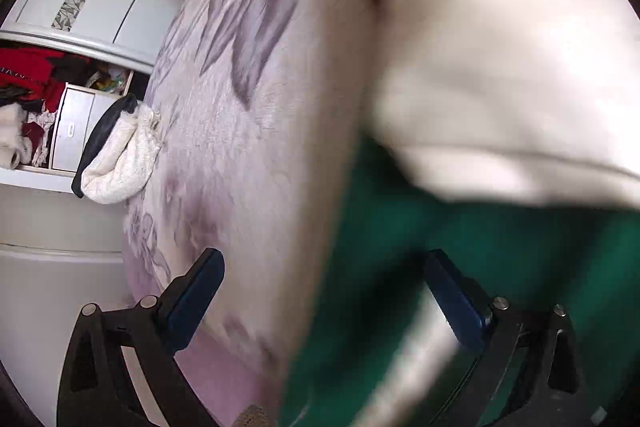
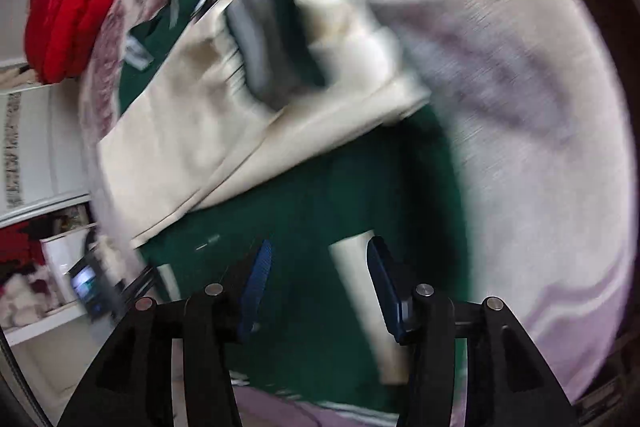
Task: Fold large clothes
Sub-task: 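Lift the hem with both tools and fold it up toward the collar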
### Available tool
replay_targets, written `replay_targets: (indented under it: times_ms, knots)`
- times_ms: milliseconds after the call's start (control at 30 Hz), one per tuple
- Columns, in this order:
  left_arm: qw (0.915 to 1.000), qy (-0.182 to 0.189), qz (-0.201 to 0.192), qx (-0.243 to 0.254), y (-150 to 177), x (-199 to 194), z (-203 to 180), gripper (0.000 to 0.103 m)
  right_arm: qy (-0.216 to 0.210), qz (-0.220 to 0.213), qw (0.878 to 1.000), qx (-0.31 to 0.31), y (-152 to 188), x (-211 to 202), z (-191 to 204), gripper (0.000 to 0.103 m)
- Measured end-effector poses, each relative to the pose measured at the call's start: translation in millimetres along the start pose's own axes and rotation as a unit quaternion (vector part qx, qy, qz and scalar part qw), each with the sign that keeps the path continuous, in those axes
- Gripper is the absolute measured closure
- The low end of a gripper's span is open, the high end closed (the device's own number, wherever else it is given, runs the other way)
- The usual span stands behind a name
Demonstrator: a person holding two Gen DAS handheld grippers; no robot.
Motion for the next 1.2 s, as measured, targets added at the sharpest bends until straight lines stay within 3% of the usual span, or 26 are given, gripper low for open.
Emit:
replay_targets:
  times_ms: [67, 167, 300, 367, 400, 433, 467, 500, 667, 767, 833, 900, 967, 1033, 1067, 1133, 1200]
  knots:
    - [1.0, 0.002, -0.004, 0.005, -13, 25, 8, 0.0, -0.04, 0.028, 0.999, 0.012, 19, 36, 35, 0.051]
    - [0.9983, 0.056, 0.005, -0.012, -17, 43, 20, 0.0, -0.096, 0.052, 0.994, 0.033, 38, 103, 81, 0.051]
    - [0.9911, 0.122, 0.021, -0.049, -20, 59, 33, 0.0, -0.209, 0.061, 0.969, 0.112, 39, 171, 124, 0.051]
    - [0.989, 0.138, 0.019, -0.05, -25, 67, 35, 0.0, -0.239, 0.052, 0.958, 0.152, 24, 197, 132, 0.051]
    - [0.9889, 0.14, 0.016, -0.046, -25, 70, 35, 0.0, -0.26, 0.038, 0.948, 0.178, 19, 207, 136, 0.053]
    - [0.9888, 0.143, 0.01, -0.041, -25, 73, 37, 0.0, -0.271, 0.019, 0.942, 0.195, 18, 209, 141, 0.068]
    - [0.9886, 0.145, 0.006, -0.04, -26, 69, 34, 0.0, -0.25, -0.004, 0.947, 0.204, 17, 207, 144, 0.087]
    - [0.9882, 0.148, 0.003, -0.039, -26, 69, 33, 0.0, -0.25, -0.017, 0.947, 0.199, 16, 202, 148, 0.09]
    - [0.9818, 0.18, -0.004, -0.061, -27, 62, 39, 0.0, -0.248, -0.096, 0.953, 0.141, 18, 145, 177, 0.095]
    - [0.9785, 0.193, 0.006, -0.073, -27, 64, 36, 0.0, -0.211, -0.102, 0.964, 0.13, 25, 142, 170, 0.095]
    - [0.9773, 0.197, 0.009, -0.078, -27, 70, 42, 0.0, -0.181, -0.088, 0.97, 0.135, 27, 166, 162, 0.095]
    - [0.9806, 0.184, 0.002, -0.069, -26, 66, 45, 0.0, -0.16, -0.065, 0.974, 0.147, 24, 184, 151, 0.092]
    - [0.984, 0.167, -0.017, -0.059, -25, 54, 50, 0.0, -0.157, -0.049, 0.975, 0.151, 22, 194, 146, 0.074]
    - [0.9867, 0.152, -0.033, -0.047, -26, 48, 51, 0.0, -0.135, -0.039, 0.981, 0.135, 27, 191, 149, 0.064]
    - [0.9888, 0.139, -0.038, -0.037, -28, 51, 49, 0.0, -0.125, -0.038, 0.984, 0.123, 30, 190, 149, 0.053]
    - [0.9898, 0.135, -0.029, -0.032, -31, 63, 39, 0.0, -0.099, -0.038, 0.991, 0.084, 44, 175, 148, 0.041]
    - [0.9885, 0.145, -0.019, -0.039, -34, 73, 35, 0.0, -0.065, -0.045, 0.995, 0.055, 51, 164, 149, 0.041]
Point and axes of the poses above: each gripper's, at about its wrist camera, not at the fingertips, and x roughly the way its jaws point, z to its left, y to its underside, the point moved 6 cm from there along x, roughly the way its jaws point, and after that the axes turned 6 degrees about -y, right-handed, at the moved point
